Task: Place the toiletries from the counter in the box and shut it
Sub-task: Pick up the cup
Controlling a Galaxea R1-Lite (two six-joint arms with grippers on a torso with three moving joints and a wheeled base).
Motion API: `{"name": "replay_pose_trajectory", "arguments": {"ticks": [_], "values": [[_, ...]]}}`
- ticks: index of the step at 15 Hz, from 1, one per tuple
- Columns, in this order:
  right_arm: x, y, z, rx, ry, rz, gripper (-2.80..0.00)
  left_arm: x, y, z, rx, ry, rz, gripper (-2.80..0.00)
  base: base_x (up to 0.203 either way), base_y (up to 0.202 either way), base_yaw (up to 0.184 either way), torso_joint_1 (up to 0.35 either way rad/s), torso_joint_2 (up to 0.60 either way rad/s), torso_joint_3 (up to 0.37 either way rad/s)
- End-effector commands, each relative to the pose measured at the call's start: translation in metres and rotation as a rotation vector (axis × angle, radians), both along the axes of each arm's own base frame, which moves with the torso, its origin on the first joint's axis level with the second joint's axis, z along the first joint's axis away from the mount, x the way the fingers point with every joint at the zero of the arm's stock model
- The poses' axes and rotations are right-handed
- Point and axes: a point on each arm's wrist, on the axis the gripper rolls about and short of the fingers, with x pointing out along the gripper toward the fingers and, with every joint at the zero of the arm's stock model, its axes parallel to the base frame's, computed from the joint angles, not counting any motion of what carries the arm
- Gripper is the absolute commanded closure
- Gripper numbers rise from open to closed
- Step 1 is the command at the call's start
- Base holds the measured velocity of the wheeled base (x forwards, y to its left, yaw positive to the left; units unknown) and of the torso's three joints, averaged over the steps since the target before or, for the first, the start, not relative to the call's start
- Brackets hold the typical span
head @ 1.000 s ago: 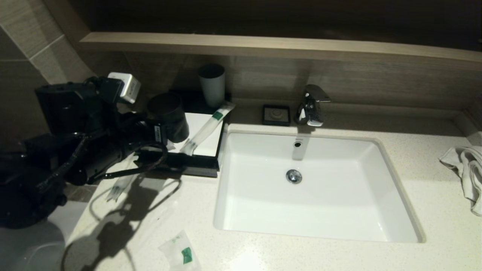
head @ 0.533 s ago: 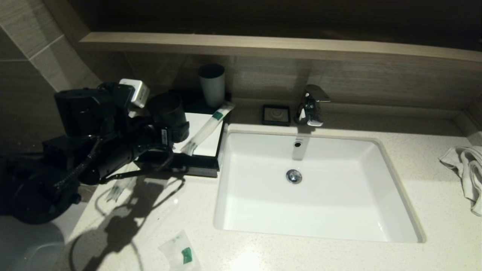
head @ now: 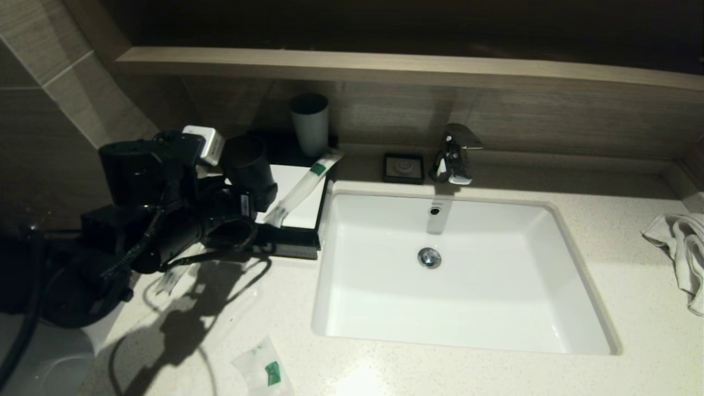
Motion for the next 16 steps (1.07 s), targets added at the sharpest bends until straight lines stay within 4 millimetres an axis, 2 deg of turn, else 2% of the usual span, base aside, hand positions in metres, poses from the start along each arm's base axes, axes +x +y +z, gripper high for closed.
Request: {"name": "replay_pose_trajectory", "arguments": {"ticks": [1,16], "values": [[0.0,0.0,0.0,0.0,0.0,0.0,0.0,0.0042,-0.0015,-0.0056,0.003,0.006,0.004,-2.8,0.0,0.0,0.0,0.0,0.0,0.0],[0.0,0.0,0.0,0.0,0.0,0.0,0.0,0.0123,-0.0046,-0.0154,0.004,0.009,0.003,-2.8,0.0,0.0,0.0,0.0,0.0,0.0]]}}
